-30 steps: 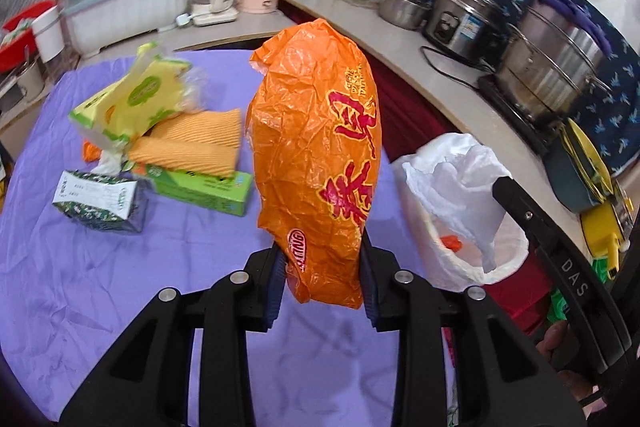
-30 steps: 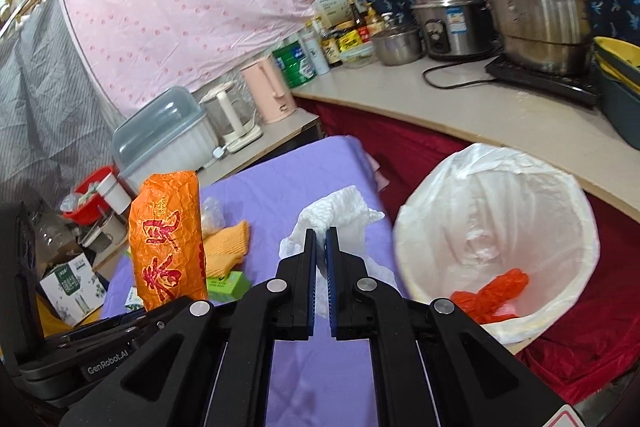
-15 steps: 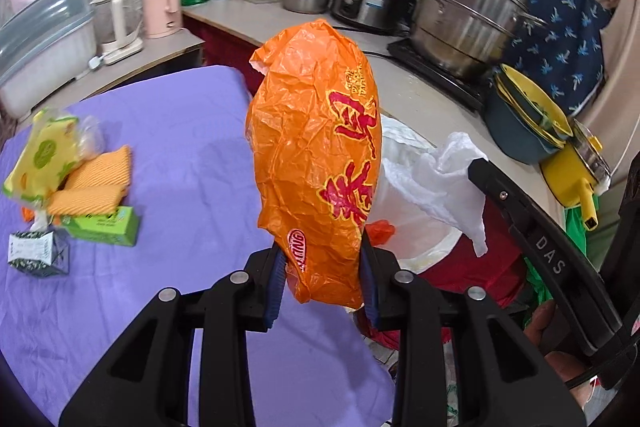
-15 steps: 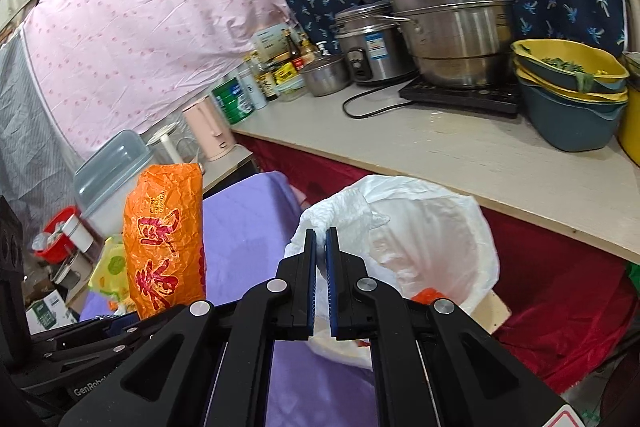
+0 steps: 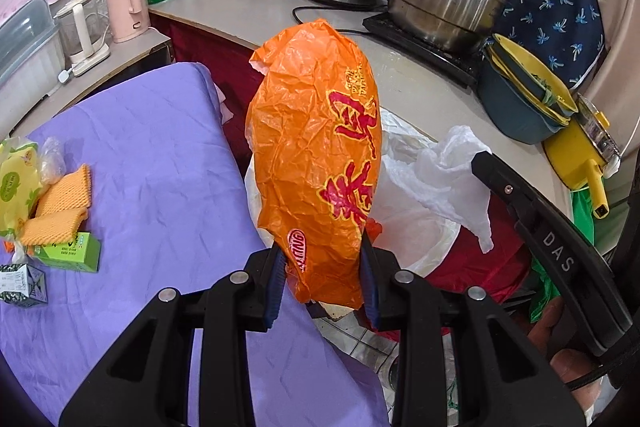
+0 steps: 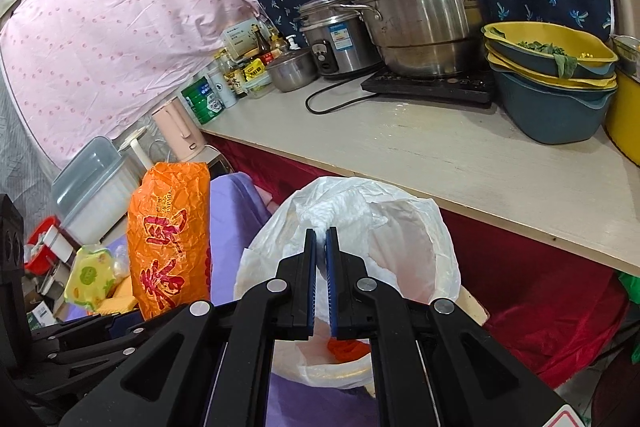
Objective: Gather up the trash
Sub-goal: 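Carry the tissue and orange printed bag over the bin and release both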
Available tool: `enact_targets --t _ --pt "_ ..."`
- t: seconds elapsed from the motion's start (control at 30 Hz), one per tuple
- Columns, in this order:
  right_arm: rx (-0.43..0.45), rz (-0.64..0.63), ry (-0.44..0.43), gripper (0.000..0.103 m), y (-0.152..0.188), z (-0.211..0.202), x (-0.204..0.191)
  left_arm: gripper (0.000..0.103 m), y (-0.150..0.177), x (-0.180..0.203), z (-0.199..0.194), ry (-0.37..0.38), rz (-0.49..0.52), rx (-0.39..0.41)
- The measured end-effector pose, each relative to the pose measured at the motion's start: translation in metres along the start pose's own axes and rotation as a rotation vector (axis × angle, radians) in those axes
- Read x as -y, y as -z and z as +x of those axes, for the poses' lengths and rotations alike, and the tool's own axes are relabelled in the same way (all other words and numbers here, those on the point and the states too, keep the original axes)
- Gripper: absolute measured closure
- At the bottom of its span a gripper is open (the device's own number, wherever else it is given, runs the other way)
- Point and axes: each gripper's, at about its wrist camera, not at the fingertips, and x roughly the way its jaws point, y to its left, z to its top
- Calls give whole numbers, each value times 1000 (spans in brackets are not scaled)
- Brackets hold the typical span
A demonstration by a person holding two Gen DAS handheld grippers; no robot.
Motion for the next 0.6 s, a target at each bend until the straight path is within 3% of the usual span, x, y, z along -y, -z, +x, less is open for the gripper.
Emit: enact_targets --t 0.27,0.33,0.37,0.4,0.47,0.6 --pt "-28 9 16 98 0 17 8 69 -5 2 20 -9 16 -28" --pt "-34 15 12 93 0 20 8 68 -4 2 23 -12 17 -30" --pt "-27 16 15 92 -1 20 8 63 -5 2 23 -17 14 -29" --pt "-21 17 19 85 -1 19 8 53 -4 1 24 -27 8 -28" --pt "-6 28 28 70 -2 16 8 49 -4 -2 23 -31 -4 -21" --pt "10 21 25 68 -4 10 4 48 -4 -6 18 -36 -5 -8"
